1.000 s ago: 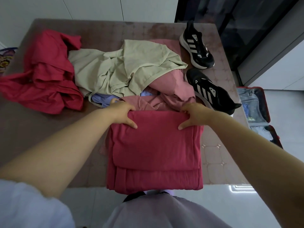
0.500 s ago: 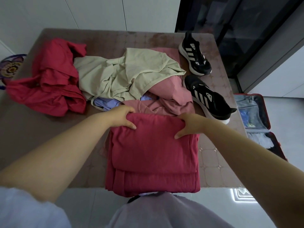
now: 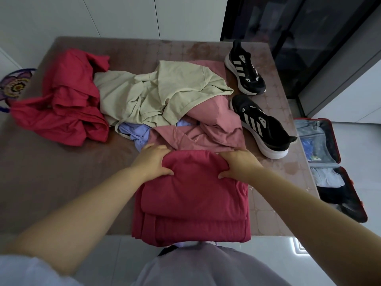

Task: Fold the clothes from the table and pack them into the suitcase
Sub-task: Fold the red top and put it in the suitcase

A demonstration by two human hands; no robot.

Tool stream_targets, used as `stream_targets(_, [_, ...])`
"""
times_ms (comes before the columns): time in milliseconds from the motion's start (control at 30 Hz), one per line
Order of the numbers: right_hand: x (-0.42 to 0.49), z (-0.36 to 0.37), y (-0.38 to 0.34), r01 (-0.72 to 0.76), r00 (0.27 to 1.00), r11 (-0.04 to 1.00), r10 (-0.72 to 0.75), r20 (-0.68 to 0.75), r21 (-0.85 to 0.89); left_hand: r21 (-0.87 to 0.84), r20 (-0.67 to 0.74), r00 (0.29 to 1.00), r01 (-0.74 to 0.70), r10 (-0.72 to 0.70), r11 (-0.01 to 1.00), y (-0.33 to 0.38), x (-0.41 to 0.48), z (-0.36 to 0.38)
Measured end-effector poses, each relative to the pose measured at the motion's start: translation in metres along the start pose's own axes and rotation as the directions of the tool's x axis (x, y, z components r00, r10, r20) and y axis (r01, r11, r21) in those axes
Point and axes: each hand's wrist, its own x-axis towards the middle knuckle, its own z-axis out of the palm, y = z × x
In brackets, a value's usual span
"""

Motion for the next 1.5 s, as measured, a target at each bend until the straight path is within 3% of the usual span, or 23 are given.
stream_targets(133, [-0.001, -0.02, 0.004, 0.002, 0.997, 1.0, -0.003, -0.076, -0.004, -0.125, -0.041, 0.997, 0.063, -0.068, 0.99, -0.001, 0.001, -0.016])
stream_targets(233, [0.005, -0.053, 0.006, 0.015, 0.992, 1.0, -0.015, -0.125, -0.006, -0.117, -0.081, 0.996, 0.021, -0.031, 0.993, 0.001, 0.013, -0.046])
stream_targets(400, [0.022, -0.112, 0.007, -0.001, 0.939, 1.0, -0.004, -0.345, -0.014, -0.081, -0.322, 0.946, -0.053, 0.025, 0.995, 0.009, 0.04, -0.109])
stream_targets(600, [0.023, -0.131, 0.002, -0.011, 0.768, 0.994, -0.062, -0.638, -0.111, 0.114, -0.575, 0.808, -0.072, 0.125, 0.991, 0.016, 0.039, -0.144])
stream_targets(700, [0.018, -0.106, -0.002, -0.072, 0.601, 0.966, -0.157, -0.784, -0.249, 0.287, -0.67, 0.692, -0.091, 0.268, 0.954, 0.014, 0.025, -0.13])
stream_targets(767, [0.009, -0.075, -0.006, -0.038, 0.529, 0.959, -0.219, -0.82, -0.281, 0.381, -0.638, 0.674, -0.144, 0.372, 0.913, 0.007, 0.012, -0.11])
stream_targets(867, [-0.019, -0.012, -0.011, 0.08, 0.581, 0.94, -0.315, -0.75, -0.332, 0.466, -0.434, 0.76, -0.271, 0.484, 0.843, -0.015, -0.017, -0.059])
stream_targets(1000, [-0.055, 0.058, -0.02, 0.188, 0.686, 0.926, -0.362, -0.631, -0.326, 0.47, -0.226, 0.795, -0.417, 0.563, 0.778, -0.029, -0.06, 0.009])
stream_targets(1100, [-0.071, 0.08, -0.023, 0.198, 0.754, 0.932, -0.344, -0.56, -0.305, 0.434, -0.151, 0.807, -0.465, 0.571, 0.772, -0.031, -0.08, 0.028])
stream_targets(1233, [-0.087, 0.095, -0.026, 0.205, 0.897, 0.94, -0.292, -0.332, -0.272, 0.408, -0.018, 0.865, -0.452, 0.502, 0.793, -0.045, -0.098, 0.039])
stream_targets(1367, [-0.089, 0.086, -0.041, 0.197, 0.924, 0.965, -0.241, -0.298, -0.171, 0.27, -0.06, 0.917, -0.365, 0.394, 0.891, -0.04, -0.108, 0.033])
stream_targets(1500, [-0.063, 0.07, -0.058, 0.118, 0.95, 0.979, -0.161, -0.267, -0.168, 0.311, -0.125, 0.934, -0.283, 0.334, 0.907, -0.013, -0.081, 0.029])
